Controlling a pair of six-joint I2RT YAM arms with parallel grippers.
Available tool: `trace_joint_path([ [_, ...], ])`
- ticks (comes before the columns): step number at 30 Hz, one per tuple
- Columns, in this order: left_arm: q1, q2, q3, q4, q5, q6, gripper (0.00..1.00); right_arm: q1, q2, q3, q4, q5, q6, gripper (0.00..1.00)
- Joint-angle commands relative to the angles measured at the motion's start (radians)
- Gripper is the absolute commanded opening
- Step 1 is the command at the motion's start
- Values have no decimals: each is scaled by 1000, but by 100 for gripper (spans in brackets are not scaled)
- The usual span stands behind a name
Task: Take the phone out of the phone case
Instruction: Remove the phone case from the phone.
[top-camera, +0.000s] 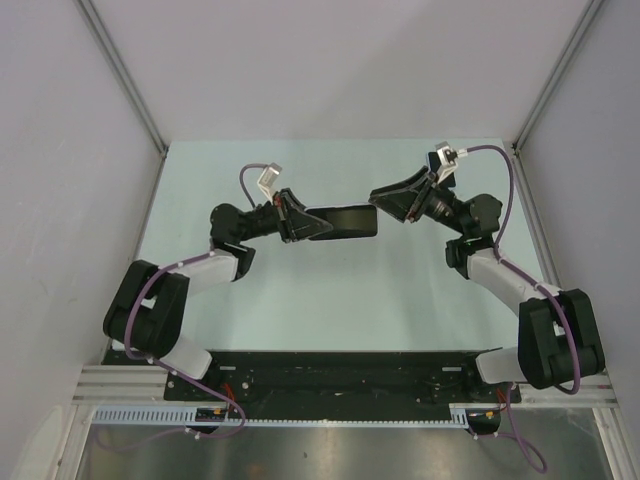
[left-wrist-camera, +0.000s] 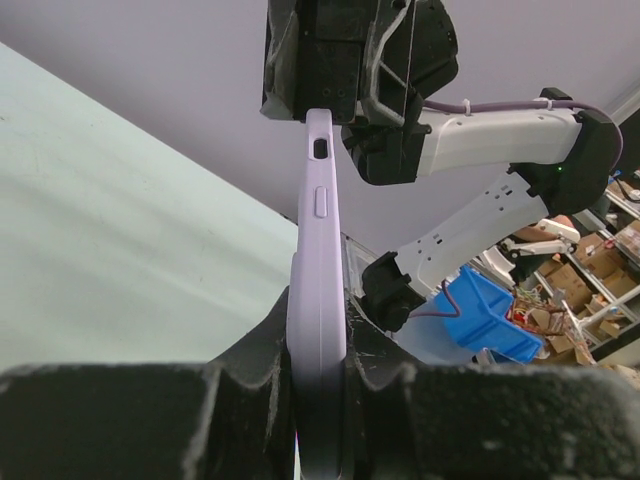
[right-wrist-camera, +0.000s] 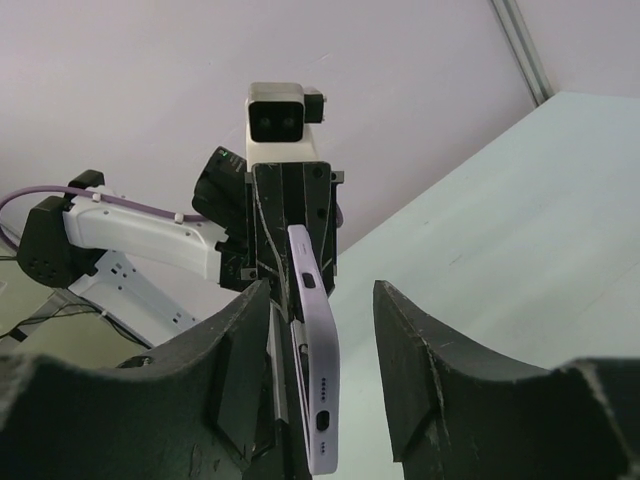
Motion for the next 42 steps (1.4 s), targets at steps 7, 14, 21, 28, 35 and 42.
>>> trace_joint_path([
  [7, 20, -83, 2, 355, -34, 34, 0, 13, 6, -1, 5, -1, -33, 46],
  [14, 25, -89, -2, 355, -34, 46, 0, 19, 5, -1, 8, -5, -29, 46],
  [21, 25, -93, -7, 355, -33, 54, 0, 29, 4, -1, 2, -13, -35, 51],
  [28, 25, -96, -7, 355, -30, 61, 0, 32, 4, -1, -4, -8, -23, 51],
  [35, 25, -102, -13, 355, -28, 69, 0, 26, 4, -1, -18, 2, -12, 49],
  [42, 25, -97, -12, 355, -25, 69, 1, 21, 5, -1, -22, 10, 19, 43],
])
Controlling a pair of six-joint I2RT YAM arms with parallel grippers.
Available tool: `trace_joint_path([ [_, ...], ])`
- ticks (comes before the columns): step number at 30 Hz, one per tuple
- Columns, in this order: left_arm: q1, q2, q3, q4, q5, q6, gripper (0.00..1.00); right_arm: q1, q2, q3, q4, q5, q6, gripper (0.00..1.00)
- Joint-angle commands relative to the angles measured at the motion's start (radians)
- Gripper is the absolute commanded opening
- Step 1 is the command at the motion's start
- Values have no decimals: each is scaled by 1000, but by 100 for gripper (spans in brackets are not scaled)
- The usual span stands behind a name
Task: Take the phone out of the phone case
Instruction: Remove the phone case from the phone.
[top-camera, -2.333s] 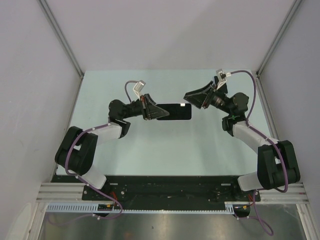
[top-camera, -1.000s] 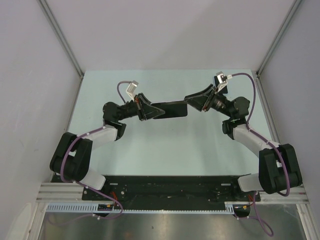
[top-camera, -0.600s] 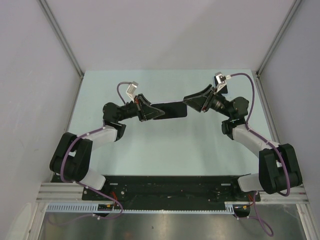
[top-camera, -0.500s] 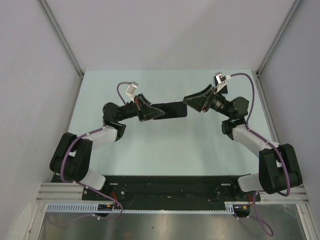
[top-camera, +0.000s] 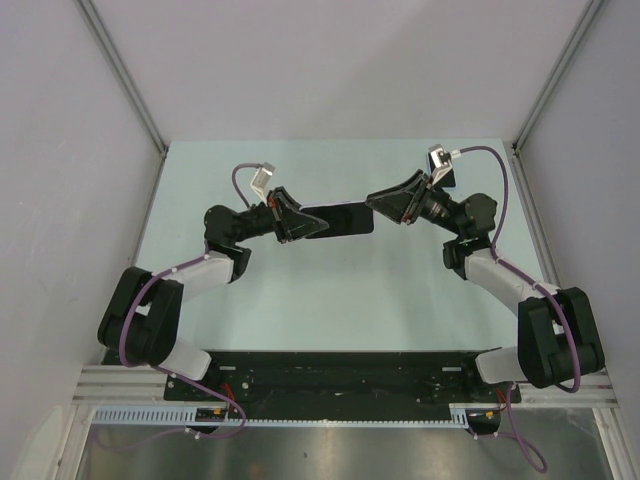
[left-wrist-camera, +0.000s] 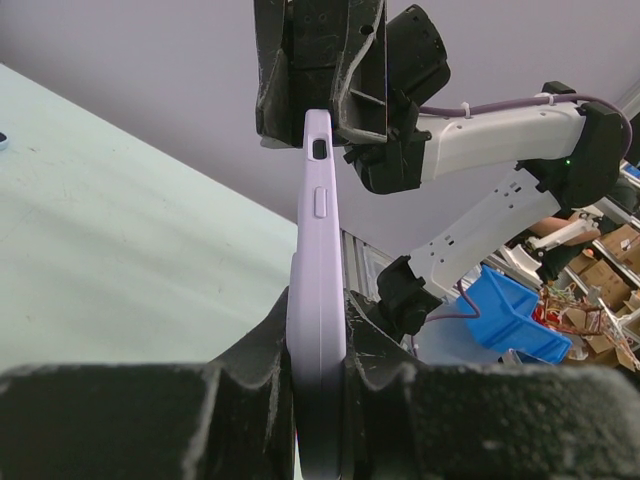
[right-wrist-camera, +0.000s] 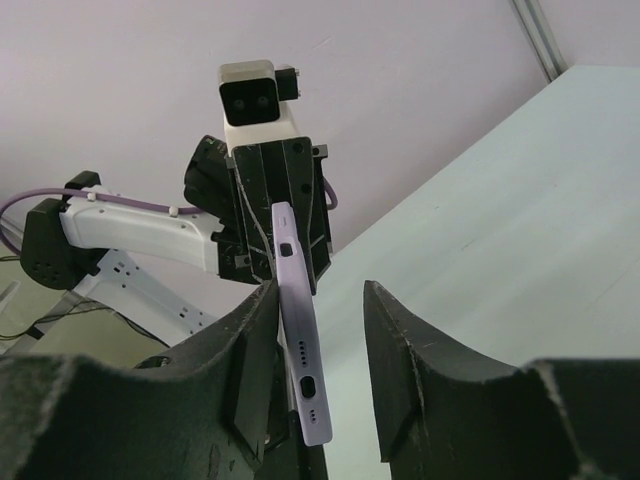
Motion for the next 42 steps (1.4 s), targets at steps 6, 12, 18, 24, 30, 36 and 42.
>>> trace_joint_path([
  [6, 0, -45, 0, 355, -15, 25, 0, -5, 2, 2, 19, 16, 95, 42],
  [12, -5, -45, -1, 355, -7, 31, 0, -6, 4, 2, 19, 22, 114, 38],
  [18, -9, -49, -1, 355, -2, 34, 0, -6, 7, 2, 16, 25, 142, 35],
  [24, -14, -45, 0, 355, 1, 36, 0, -6, 17, 2, 15, 28, 173, 31],
  [30, -17, -46, 0, 355, 10, 42, 0, -9, 24, 2, 16, 33, 194, 24],
  [36, -31, -43, 3, 355, 30, 47, 0, -10, 31, 2, 15, 41, 216, 20],
  [42, -42, -48, 11, 355, 56, 47, 0, -8, 51, 2, 25, 45, 266, 18],
])
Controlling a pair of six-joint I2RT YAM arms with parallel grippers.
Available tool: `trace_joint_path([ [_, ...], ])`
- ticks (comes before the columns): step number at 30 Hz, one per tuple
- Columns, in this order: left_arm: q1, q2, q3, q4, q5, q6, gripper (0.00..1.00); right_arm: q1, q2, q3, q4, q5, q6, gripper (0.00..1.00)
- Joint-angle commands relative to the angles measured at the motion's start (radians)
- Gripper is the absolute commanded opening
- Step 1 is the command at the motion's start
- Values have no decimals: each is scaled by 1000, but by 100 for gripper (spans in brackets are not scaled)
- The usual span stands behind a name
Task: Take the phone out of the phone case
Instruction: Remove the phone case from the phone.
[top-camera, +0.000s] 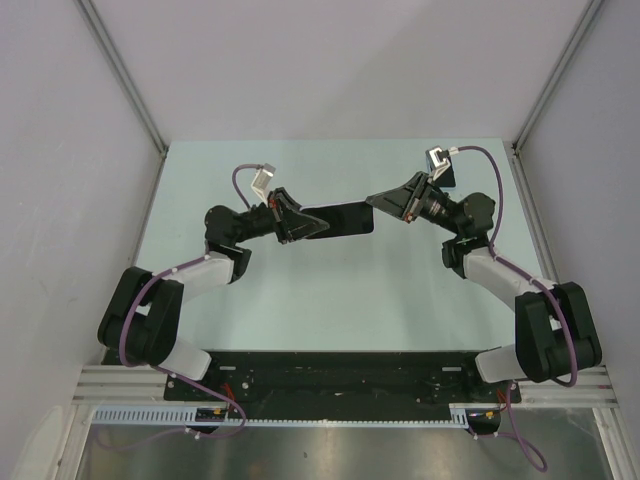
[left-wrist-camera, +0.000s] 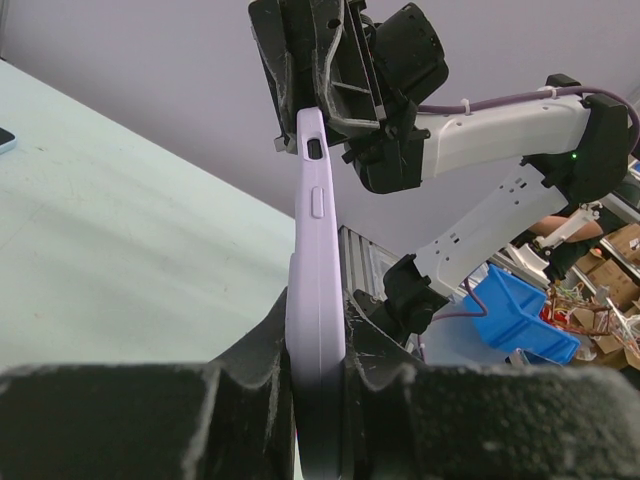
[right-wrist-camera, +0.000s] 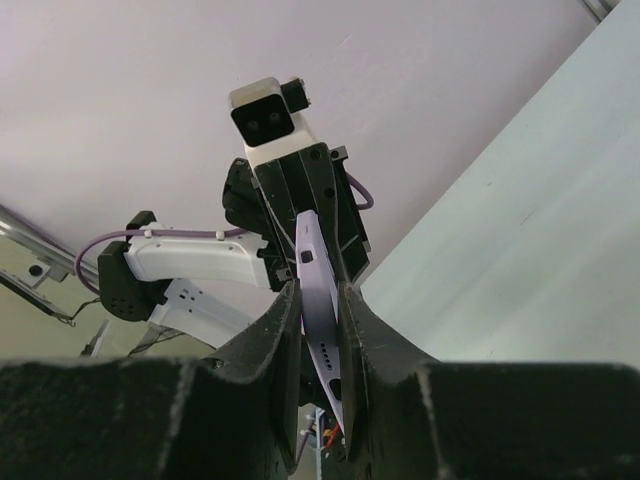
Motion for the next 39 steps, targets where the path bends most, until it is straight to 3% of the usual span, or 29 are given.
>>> trace_joint_path([
  [1, -35, -49, 17, 365, 62, 21, 0, -5, 28, 2, 15, 42, 48, 18],
  [15, -64, -57, 25, 365, 117, 52, 0, 7, 40, 2, 22, 70, 135, 15],
  [39, -82, -56, 23, 365, 143, 79, 0, 18, 52, 0, -52, 132, 195, 19],
])
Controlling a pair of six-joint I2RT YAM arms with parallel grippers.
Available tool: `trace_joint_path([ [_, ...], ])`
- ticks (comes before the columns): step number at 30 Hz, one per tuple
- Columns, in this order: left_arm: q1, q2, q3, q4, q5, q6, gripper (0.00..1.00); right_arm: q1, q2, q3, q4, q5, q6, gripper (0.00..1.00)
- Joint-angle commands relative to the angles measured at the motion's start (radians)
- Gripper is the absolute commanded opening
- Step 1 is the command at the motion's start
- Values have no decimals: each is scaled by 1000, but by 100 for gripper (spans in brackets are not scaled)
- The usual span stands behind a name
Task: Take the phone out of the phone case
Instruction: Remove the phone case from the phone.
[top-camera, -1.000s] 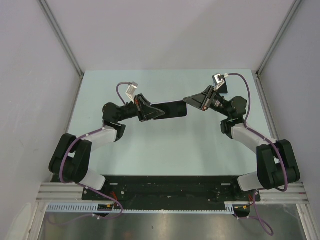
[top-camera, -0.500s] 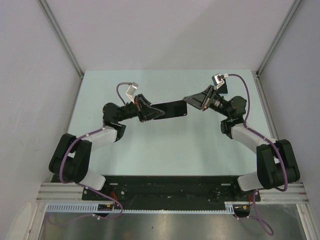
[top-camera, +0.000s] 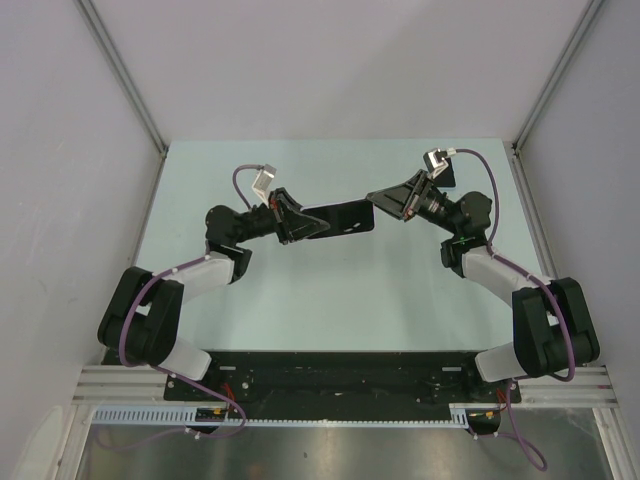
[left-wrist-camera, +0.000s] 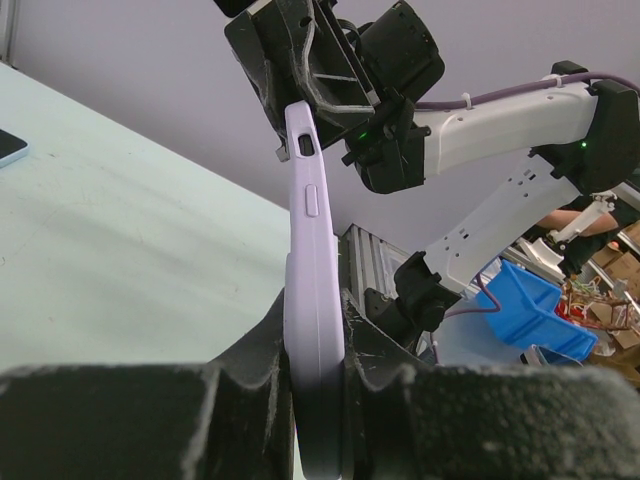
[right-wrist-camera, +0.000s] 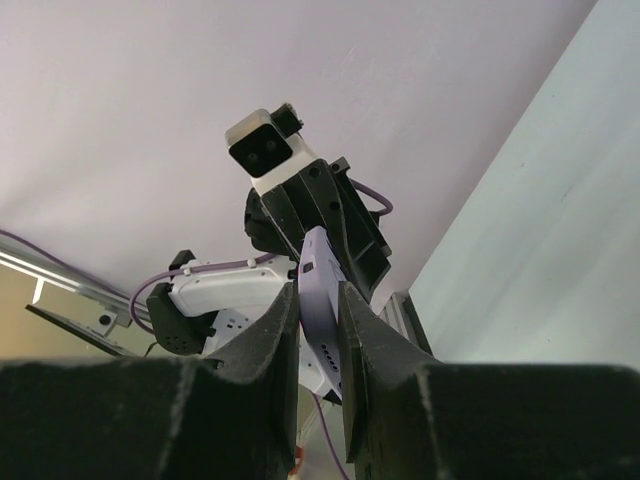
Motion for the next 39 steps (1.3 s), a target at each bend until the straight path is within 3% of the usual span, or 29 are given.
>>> trace_joint_path([
  [1, -74, -54, 22, 374, 144, 36, 0, 13, 27, 1, -41, 92, 11, 20],
  [9, -79, -57, 18, 374, 150, 47, 0, -3, 23, 1, -59, 107, 31, 21],
  [16, -87, -54, 17, 374, 156, 54, 0, -12, 17, 1, -71, 119, 48, 34],
  [24, -87, -57, 18, 374, 150, 51, 0, -12, 13, 1, -74, 125, 25, 34],
  [32, -62, -45, 20, 374, 105, 34, 0, -35, -44, 1, -32, 29, -234, 39],
  [39, -18, -49, 0, 376, 29, 25, 0, -39, -44, 1, 67, -52, -276, 39],
])
